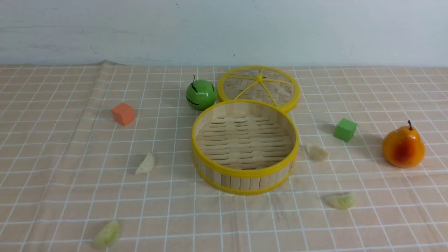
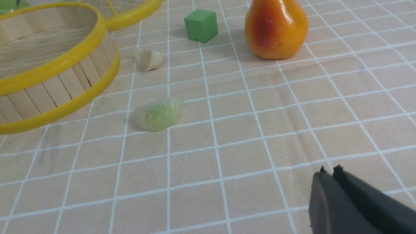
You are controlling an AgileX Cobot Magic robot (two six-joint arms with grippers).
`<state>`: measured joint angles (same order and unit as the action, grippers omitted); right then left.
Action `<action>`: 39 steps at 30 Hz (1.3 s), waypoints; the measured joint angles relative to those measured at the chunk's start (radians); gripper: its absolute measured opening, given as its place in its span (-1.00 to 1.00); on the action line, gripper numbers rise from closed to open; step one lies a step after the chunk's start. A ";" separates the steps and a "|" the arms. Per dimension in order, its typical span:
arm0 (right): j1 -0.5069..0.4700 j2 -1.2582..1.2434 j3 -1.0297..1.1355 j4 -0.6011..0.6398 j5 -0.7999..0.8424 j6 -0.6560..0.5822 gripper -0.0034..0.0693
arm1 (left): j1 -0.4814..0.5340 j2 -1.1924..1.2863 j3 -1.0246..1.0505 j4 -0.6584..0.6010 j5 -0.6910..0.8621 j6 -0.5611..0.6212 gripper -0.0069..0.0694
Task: Put the dumplings into the steamer on the table with the brown tablecloth.
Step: 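Reach for and grasp a dumpling on the table with the left gripper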
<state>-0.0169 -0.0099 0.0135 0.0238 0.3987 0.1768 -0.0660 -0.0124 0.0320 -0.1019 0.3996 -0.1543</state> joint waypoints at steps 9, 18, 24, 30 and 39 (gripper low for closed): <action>0.000 0.000 0.000 0.003 0.000 0.000 -0.83 | 0.000 0.000 0.000 0.000 0.000 0.000 -0.19; 0.000 0.000 0.000 0.003 0.000 0.000 -0.79 | 0.000 0.000 0.000 0.000 0.000 0.000 -0.19; 0.000 0.000 0.000 0.003 0.000 0.000 -0.77 | 0.000 0.000 0.000 0.000 0.000 0.000 -0.19; 0.000 0.000 0.000 0.003 0.000 0.000 -0.74 | 0.000 0.000 0.000 0.032 -0.001 0.001 -0.19; 0.000 0.000 0.000 0.002 0.000 0.000 -0.71 | 0.000 0.000 0.000 0.091 -0.003 0.049 -0.19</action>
<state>-0.0169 -0.0099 0.0135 0.0260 0.3987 0.1768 -0.0660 -0.0124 0.0320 -0.0108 0.3967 -0.1049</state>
